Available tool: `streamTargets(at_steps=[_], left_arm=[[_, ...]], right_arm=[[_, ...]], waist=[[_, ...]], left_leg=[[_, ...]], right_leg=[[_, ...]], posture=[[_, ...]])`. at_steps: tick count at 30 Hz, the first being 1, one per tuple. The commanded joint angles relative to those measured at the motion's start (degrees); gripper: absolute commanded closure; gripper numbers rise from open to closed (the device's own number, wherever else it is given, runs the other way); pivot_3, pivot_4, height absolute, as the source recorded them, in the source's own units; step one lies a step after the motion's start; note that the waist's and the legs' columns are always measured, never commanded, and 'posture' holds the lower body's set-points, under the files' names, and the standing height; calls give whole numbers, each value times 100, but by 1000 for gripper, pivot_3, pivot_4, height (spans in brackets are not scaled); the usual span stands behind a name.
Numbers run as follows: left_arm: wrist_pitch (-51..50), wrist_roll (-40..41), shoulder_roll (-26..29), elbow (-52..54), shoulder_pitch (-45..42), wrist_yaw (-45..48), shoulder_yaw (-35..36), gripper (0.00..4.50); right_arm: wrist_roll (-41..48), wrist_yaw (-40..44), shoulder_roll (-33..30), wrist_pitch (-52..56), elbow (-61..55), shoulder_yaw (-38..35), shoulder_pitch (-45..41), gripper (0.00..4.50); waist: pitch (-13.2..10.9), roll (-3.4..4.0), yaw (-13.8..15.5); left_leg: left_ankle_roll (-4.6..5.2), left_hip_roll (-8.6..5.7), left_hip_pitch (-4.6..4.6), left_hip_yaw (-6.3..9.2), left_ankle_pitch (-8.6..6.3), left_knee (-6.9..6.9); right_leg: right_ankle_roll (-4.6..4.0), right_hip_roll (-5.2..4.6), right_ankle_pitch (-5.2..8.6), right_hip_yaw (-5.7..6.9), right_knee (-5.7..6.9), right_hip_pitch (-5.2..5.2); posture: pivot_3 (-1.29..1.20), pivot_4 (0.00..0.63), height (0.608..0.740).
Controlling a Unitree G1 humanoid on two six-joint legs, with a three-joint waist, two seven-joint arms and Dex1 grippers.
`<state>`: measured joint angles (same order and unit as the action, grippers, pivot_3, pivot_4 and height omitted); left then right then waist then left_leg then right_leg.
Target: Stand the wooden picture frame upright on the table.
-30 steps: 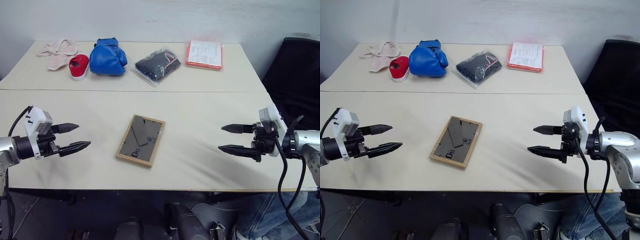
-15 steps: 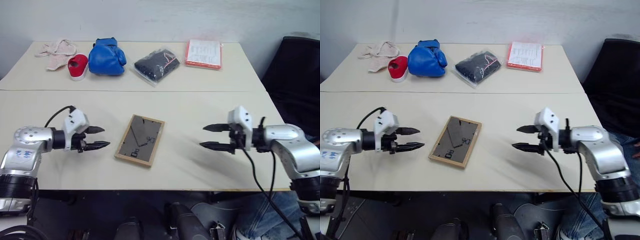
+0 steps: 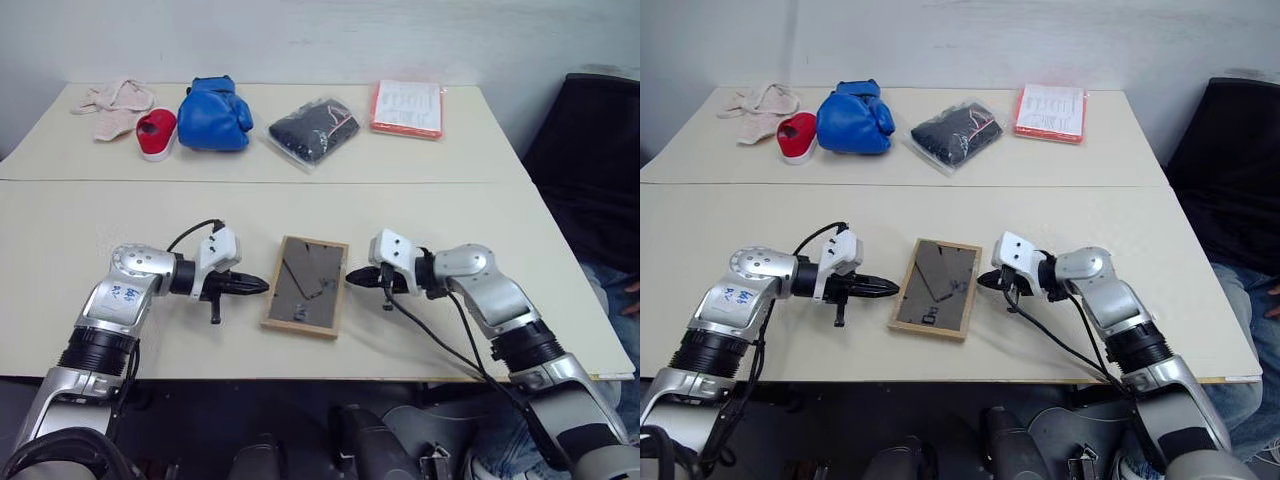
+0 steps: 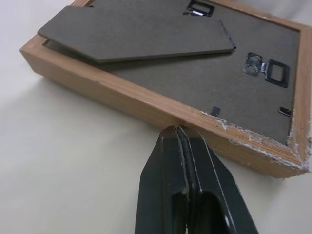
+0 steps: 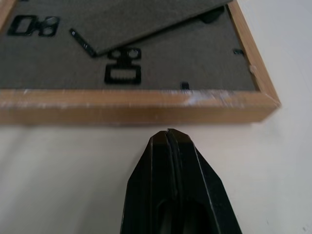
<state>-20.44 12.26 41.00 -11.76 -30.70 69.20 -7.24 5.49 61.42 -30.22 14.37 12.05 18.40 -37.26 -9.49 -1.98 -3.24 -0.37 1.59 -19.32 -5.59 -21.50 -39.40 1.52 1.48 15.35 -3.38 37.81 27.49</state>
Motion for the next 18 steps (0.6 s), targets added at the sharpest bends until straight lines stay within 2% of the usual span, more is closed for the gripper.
streamTargets(at_steps=[1, 2, 5, 8, 12, 18], left_arm=[[-479, 199, 30, 198, 100, -236, 286, 4479], [-825, 305, 93, 226, 153, -260, 353, 4479], [-2579, 881, 337, 260, 191, -169, 533, 3899], [-4210, 1563, 453, 241, 71, -77, 686, 3029], [-5084, 1850, 314, 82, -170, -320, 704, 1853], [-5294, 1813, 61, 112, -322, -497, 165, 42]], right_arm=[[-146, 50, -49, -237, -47, -17, -98, 4500], [-152, 122, -102, -216, -135, -29, -77, 4500], [-190, 396, -305, -190, -461, 6, -24, 4500], [-330, 699, -520, -337, -772, 171, 48, 4500], [-462, 819, -565, -347, -1059, 343, 106, 4500], [-802, 581, -362, -500, -866, 504, 41, 4500]], waist=[[0, 0, -1], [0, 0, -2], [0, 0, -5], [0, 0, -8], [0, -1, 10], [3, 1, 18]], left_leg=[[0, 0, 0, 1, 0, 0], [0, 0, 0, 1, 0, 0], [3, 0, 0, 2, -2, -1], [13, 0, 0, 5, -7, 0], [18, -2, 0, 11, -10, -3], [1, -3, 0, 12, -3, -22]], right_leg=[[0, 0, 0, 0, 0, 0], [0, 0, 0, 0, 1, 0], [0, 0, 0, 1, 3, 1], [0, 1, 0, 3, 3, -1], [0, 0, 0, 6, 1, -3], [0, -2, 0, 7, 6, -8]], posture=[[0, 150, 740], [0, 150, 740], [0, 150, 740], [0, 150, 740], [0, 150, 740], [0, 150, 740]])
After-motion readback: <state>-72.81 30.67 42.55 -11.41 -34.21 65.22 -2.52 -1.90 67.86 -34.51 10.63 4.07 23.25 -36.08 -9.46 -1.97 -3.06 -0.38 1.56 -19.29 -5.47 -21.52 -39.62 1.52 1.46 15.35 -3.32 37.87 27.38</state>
